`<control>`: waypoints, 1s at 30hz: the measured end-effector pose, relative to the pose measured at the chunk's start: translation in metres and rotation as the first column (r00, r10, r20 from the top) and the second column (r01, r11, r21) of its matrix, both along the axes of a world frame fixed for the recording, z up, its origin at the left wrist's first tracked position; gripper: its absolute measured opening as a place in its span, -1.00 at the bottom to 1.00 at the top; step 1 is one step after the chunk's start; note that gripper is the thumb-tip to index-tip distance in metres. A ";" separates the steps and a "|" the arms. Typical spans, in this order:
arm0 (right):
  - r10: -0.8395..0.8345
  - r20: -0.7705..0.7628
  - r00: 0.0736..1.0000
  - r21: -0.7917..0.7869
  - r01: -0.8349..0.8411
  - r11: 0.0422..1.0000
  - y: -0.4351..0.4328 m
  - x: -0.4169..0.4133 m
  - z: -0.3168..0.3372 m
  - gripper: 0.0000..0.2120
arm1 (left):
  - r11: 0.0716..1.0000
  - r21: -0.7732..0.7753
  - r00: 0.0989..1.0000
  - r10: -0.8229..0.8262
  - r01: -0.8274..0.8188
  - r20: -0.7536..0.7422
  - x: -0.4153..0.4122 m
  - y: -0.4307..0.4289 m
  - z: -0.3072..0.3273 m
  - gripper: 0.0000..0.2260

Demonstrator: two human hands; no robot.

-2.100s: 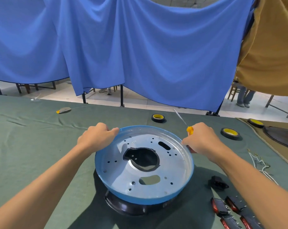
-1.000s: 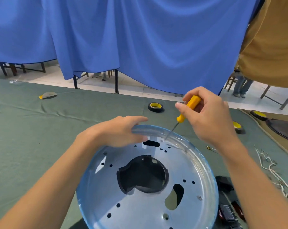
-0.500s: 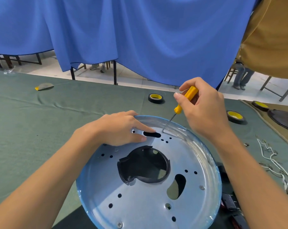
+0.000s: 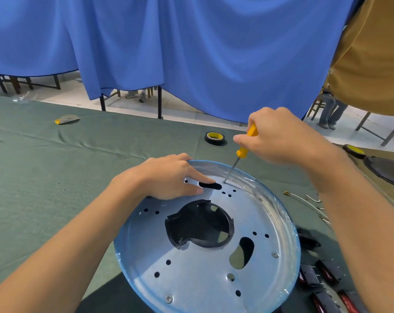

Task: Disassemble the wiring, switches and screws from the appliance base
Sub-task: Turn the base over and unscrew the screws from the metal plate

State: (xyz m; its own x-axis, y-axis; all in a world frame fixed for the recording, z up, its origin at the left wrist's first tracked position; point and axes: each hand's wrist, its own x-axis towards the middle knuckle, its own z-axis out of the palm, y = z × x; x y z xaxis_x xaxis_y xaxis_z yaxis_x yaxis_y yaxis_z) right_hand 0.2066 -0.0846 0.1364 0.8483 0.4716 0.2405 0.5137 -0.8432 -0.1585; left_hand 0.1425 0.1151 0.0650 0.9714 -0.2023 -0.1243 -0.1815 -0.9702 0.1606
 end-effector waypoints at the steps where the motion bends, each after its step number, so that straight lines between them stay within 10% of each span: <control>1: -0.010 -0.031 0.999 -0.089 0.007 0.996 0.004 0.000 0.009 -0.61 | 1.000 0.002 1.000 -0.006 0.006 0.003 -0.001 0.000 0.000 -0.70; 10: 0.013 -0.143 0.990 -0.543 -0.089 0.835 0.044 0.008 0.039 -0.58 | 0.993 0.091 0.998 -0.069 0.069 0.001 -0.006 -0.005 0.006 -0.54; 30: 0.239 -0.364 0.900 -0.493 -0.405 0.770 0.058 0.012 0.044 -0.83 | 0.997 -0.020 0.980 -0.075 0.073 -0.184 -0.014 -0.024 0.001 -0.50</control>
